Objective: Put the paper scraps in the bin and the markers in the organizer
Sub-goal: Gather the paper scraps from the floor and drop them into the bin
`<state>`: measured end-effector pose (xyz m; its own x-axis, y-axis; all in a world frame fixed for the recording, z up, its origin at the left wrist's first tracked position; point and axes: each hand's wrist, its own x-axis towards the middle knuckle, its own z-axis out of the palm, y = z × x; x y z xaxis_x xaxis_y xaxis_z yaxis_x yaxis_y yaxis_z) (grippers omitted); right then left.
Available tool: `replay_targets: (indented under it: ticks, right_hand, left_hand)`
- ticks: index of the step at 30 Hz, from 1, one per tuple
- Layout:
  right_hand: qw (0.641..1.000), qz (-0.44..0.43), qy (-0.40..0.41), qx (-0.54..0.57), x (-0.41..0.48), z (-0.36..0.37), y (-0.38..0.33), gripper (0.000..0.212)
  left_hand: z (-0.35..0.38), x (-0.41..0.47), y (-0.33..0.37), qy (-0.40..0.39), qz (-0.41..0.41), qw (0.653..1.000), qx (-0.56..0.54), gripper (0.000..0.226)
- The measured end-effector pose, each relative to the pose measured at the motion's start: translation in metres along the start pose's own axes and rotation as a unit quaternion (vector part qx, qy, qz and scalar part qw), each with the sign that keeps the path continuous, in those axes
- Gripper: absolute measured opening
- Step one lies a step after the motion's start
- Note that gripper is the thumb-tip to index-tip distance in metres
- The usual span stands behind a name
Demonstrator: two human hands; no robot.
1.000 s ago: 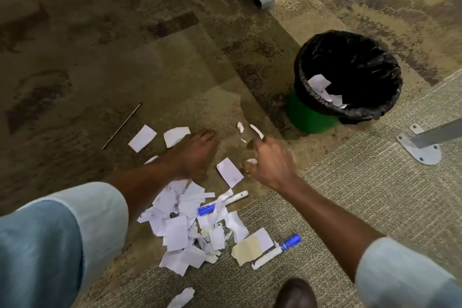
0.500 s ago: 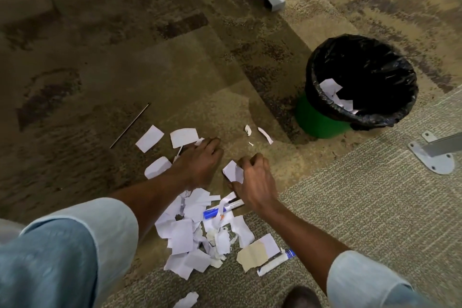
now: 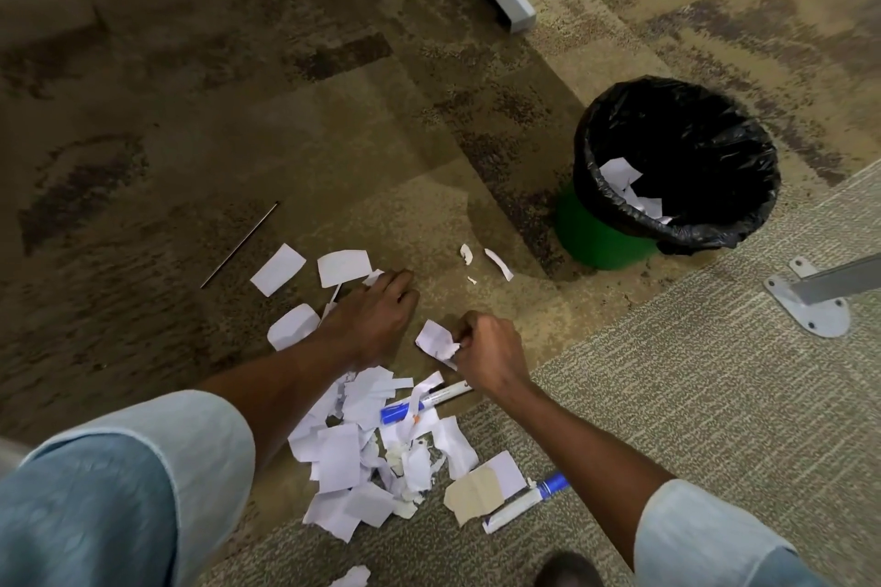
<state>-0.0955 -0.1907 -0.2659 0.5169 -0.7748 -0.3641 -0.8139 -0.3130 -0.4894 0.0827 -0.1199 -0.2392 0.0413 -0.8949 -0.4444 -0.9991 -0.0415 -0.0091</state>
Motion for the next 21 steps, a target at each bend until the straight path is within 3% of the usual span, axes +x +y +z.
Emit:
replay_targets:
  ticks: [3, 5, 8, 10, 12, 16, 19, 21]
  right_hand:
    - [0.998, -0.019, 0.054, 0.024, 0.0, -0.039, -0.011, 0.017]
    - [0.989, -0.041, 0.141, 0.034, 0.005, -0.085, -0.021, 0.021]
    - [0.944, -0.077, 0.317, 0.039, 0.013, -0.175, -0.029, 0.026]
    - [0.919, -0.057, 0.388, 0.032, 0.022, -0.229, -0.023, 0.025]
    - [0.919, -0.01, 0.395, 0.012, 0.035, -0.265, -0.009, 0.022]
    - [0.949, 0.071, 0.301, -0.052, 0.053, -0.286, 0.025, 0.028]
    - [0.954, 0.076, 0.282, -0.067, 0.049, -0.284, 0.035, 0.043]
    - [0.94, 0.045, 0.328, -0.079, 0.042, -0.28, 0.032, 0.037]
  left_hand:
    - [0.0, 0.002, -0.001, -0.009, 0.003, 1.0, 0.001, 0.102]
    - [0.0, 0.003, 0.0, -0.011, 0.004, 1.0, 0.001, 0.102]
    - [0.0, 0.003, 0.0, -0.014, 0.005, 1.0, 0.013, 0.103]
    - [0.001, 0.003, 0.0, -0.011, 0.009, 1.0, 0.025, 0.103]
    - [0.002, 0.003, 0.0, -0.007, 0.01, 1.0, 0.026, 0.099]
    - [0.005, 0.005, -0.002, -0.005, 0.007, 1.0, 0.021, 0.098]
    - [0.006, 0.009, -0.002, -0.013, 0.004, 1.0, 0.025, 0.104]
    - [0.006, 0.011, -0.001, -0.011, 0.004, 1.0, 0.021, 0.102]
